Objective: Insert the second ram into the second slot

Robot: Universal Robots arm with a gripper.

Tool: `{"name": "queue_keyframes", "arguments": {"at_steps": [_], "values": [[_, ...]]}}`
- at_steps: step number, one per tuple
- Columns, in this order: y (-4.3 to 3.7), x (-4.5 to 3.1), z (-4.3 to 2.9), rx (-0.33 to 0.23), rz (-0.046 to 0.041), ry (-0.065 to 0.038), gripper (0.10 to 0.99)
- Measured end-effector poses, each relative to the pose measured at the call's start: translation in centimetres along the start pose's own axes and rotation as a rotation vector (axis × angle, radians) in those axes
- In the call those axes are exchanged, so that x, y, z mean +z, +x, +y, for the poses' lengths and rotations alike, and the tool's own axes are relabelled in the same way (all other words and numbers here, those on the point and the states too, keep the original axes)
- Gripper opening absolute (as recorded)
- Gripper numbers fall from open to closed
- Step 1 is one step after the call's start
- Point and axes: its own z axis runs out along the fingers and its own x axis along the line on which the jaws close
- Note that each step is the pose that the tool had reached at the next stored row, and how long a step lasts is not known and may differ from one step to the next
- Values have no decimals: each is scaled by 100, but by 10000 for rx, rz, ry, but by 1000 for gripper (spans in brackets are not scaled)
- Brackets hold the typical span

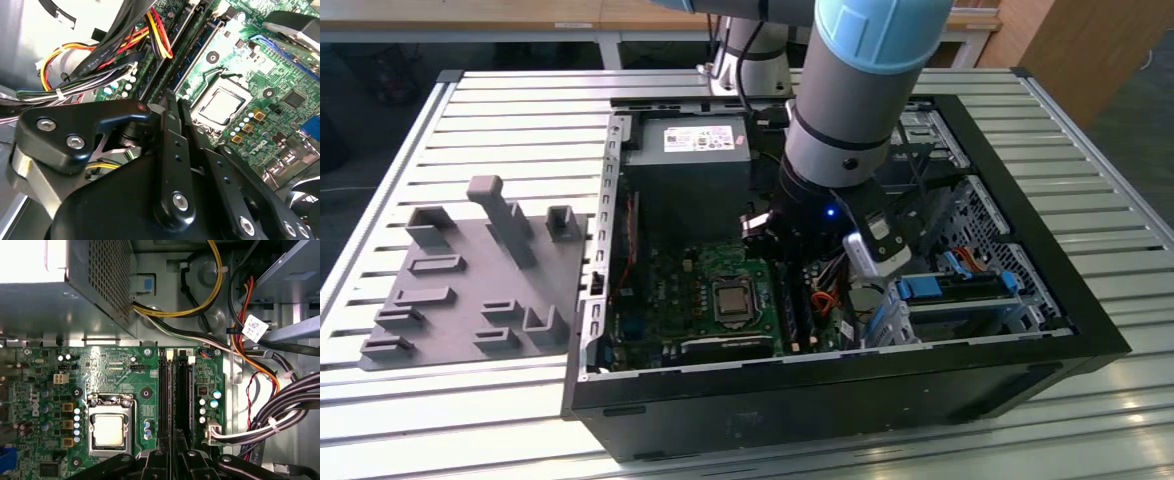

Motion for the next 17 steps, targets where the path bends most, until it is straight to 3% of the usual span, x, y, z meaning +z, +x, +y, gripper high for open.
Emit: {"name": "queue_keyframes", "arguments": {"at_steps": [2, 3, 4, 17], "values": [[0, 0, 0, 0, 0, 0, 176], [0, 0, 0, -1, 0, 2, 110], [0, 0, 0, 0, 0, 2, 102], [-2, 29, -1, 0, 0, 1, 102]]}}
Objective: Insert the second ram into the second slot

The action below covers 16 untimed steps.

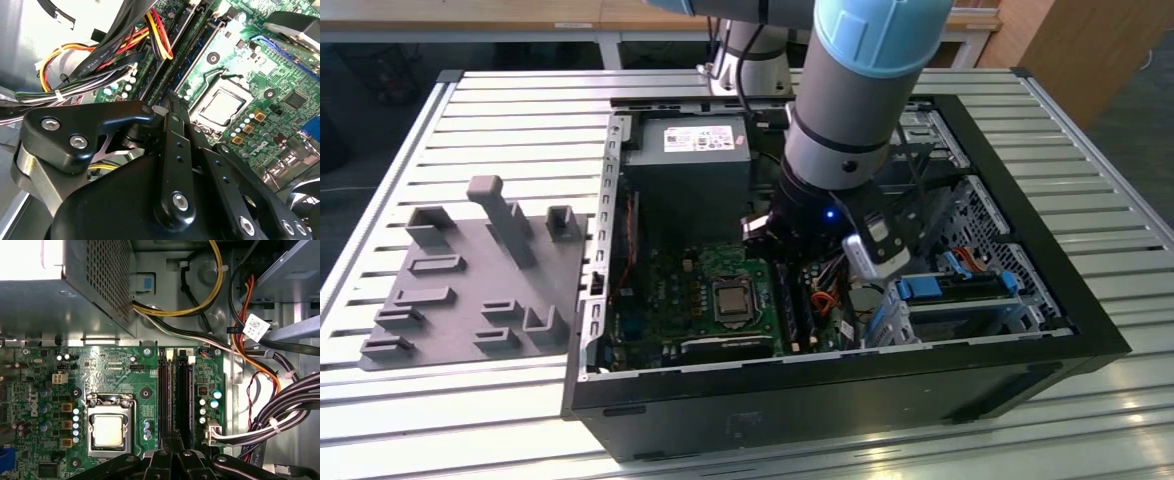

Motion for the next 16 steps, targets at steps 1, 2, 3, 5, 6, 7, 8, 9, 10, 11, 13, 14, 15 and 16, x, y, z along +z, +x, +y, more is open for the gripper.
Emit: {"name": "queue_keyframes", "arguments": {"at_steps": [1, 2, 3, 5, 6, 7, 8, 9, 10, 11, 13, 14, 15, 16], "values": [[0, 9, 0, 0, 0, 0, 102], [-1, 17, -1, 0, 0, 1, 102], [-1, 25, -1, 0, 0, 1, 102], [-2, 36, -2, 0, 1, 1, 102], [-2, 41, -2, 0, 1, 2, 102], [-2, 48, -2, 0, 0, 1, 102], [-3, 54, -2, 0, 0, 1, 102], [-3, 59, -2, 0, 0, 1, 102], [-3, 66, -3, 0, 0, 1, 102], [-4, 73, -3, 0, 0, 0, 102], [-4, 90, -4, 0, 0, 0, 102], [-5, 99, -4, 0, 1, 0, 102], [-5, 108, -4, 0, 1, 2, 102], [-5, 115, -5, 0, 2, 7, 102]]}}
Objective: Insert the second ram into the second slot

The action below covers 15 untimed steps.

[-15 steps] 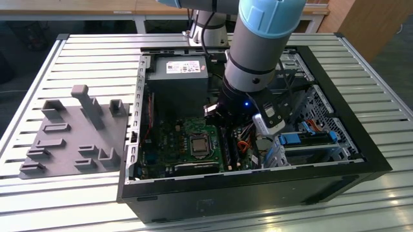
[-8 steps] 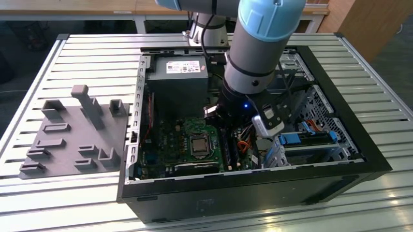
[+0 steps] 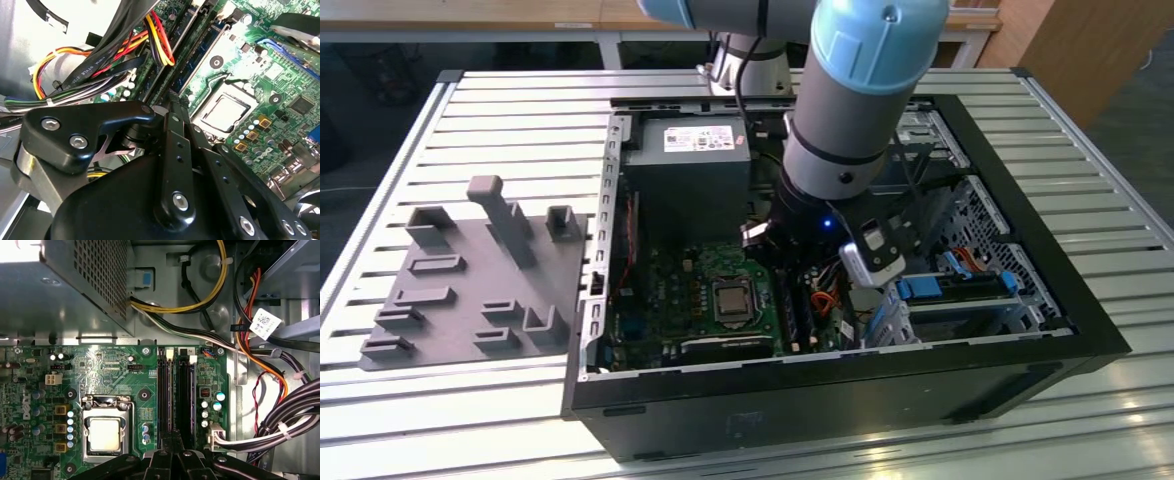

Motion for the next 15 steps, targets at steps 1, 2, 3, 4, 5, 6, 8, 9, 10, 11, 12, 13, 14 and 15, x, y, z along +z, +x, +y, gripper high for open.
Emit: {"name": "queue_keyframes", "arguments": {"at_steps": [1, 2, 3, 4, 5, 6, 8, 9, 10, 11, 12, 13, 14, 15], "values": [[0, 6, -1, 0, 1, 3, 102], [0, 12, -1, 0, 1, 4, 102], [-1, 19, -1, 0, 1, 4, 102], [-1, 25, -1, 0, 0, 1, 102], [-2, 31, -1, 0, -2, -6, 102], [-1, 32, -1, 0, -1, -3, 102], [-2, 32, -1, 0, -1, -2, 102], [-2, 31, 0, 0, -2, -3, 102], [-2, 26, 0, 0, -3, -7, 102], [-2, 18, 2, 0, -6, -18, 102], [-1, 2, 3, -1, -6, -18, 102], [1, -23, 2, 0, -3, -8, 102], [2, -47, 3, 1, -2, -4, 102], [3, -64, 4, 0, -2, -7, 102]]}}
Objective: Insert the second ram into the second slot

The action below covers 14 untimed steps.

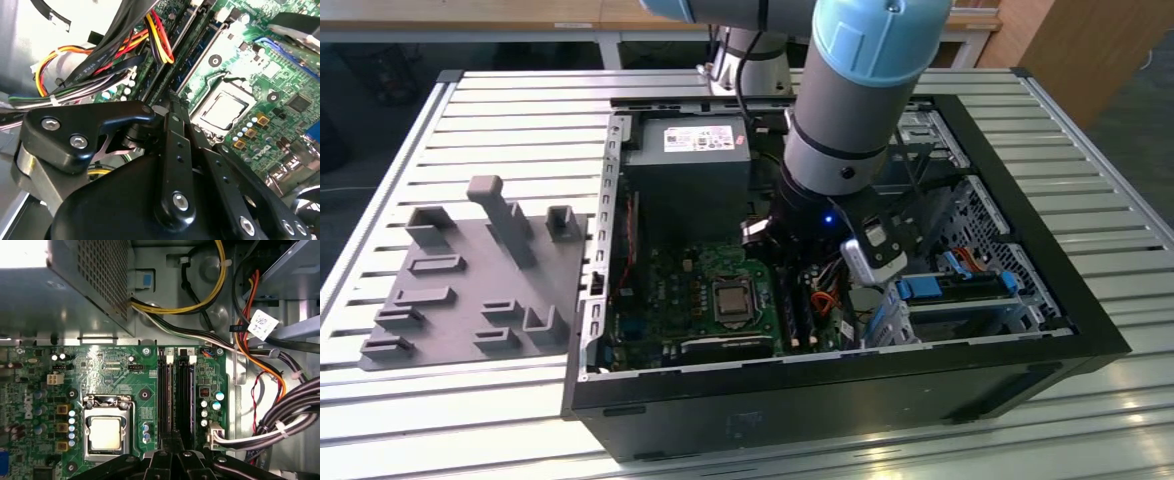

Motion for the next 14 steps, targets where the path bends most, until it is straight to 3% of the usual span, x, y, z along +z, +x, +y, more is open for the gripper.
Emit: {"name": "queue_keyframes", "arguments": {"at_steps": [3, 14], "values": [[3, -51, 2, 0, 1, 2, 102], [8, -123, 4, -2, 1, -32, 102]]}}
